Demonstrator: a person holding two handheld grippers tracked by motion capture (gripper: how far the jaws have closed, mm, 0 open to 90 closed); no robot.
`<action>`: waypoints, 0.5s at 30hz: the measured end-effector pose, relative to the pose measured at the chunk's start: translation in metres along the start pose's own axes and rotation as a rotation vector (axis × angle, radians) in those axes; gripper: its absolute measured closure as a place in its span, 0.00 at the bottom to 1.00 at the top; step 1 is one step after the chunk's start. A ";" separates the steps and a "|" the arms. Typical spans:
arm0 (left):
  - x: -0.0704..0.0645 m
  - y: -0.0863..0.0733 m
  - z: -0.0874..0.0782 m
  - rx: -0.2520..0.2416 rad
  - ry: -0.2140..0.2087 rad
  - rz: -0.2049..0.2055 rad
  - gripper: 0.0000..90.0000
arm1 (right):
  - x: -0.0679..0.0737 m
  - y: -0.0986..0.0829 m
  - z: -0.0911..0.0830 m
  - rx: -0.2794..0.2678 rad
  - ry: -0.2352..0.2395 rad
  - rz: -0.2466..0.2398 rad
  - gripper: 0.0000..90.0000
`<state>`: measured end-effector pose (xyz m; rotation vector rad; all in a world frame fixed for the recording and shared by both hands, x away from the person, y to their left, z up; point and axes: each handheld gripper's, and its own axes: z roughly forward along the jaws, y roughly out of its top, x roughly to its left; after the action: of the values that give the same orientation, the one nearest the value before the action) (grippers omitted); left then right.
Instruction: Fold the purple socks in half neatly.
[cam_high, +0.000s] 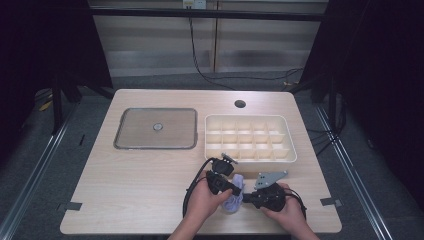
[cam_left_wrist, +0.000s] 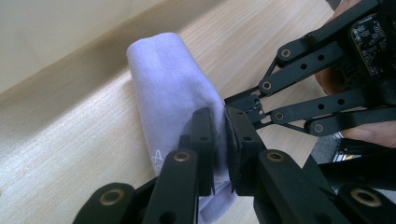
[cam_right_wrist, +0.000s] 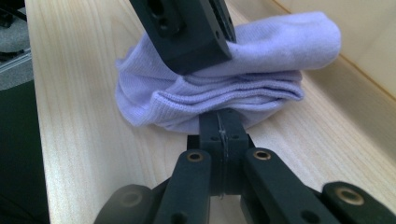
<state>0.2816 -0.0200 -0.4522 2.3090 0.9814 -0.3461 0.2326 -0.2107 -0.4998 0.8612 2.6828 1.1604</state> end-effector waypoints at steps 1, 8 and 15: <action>0.000 0.000 0.000 0.001 0.001 0.001 0.91 | 0.000 0.000 0.000 -0.001 -0.001 0.002 1.00; -0.002 -0.002 0.001 0.001 0.000 0.010 0.91 | 0.002 0.000 0.001 -0.004 -0.004 -0.002 1.00; 0.000 -0.005 0.005 -0.008 -0.004 0.007 0.90 | 0.002 0.001 0.000 0.006 -0.012 -0.014 0.99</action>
<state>0.2784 -0.0200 -0.4582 2.3035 0.9714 -0.3430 0.2314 -0.2091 -0.4992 0.8459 2.6795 1.1417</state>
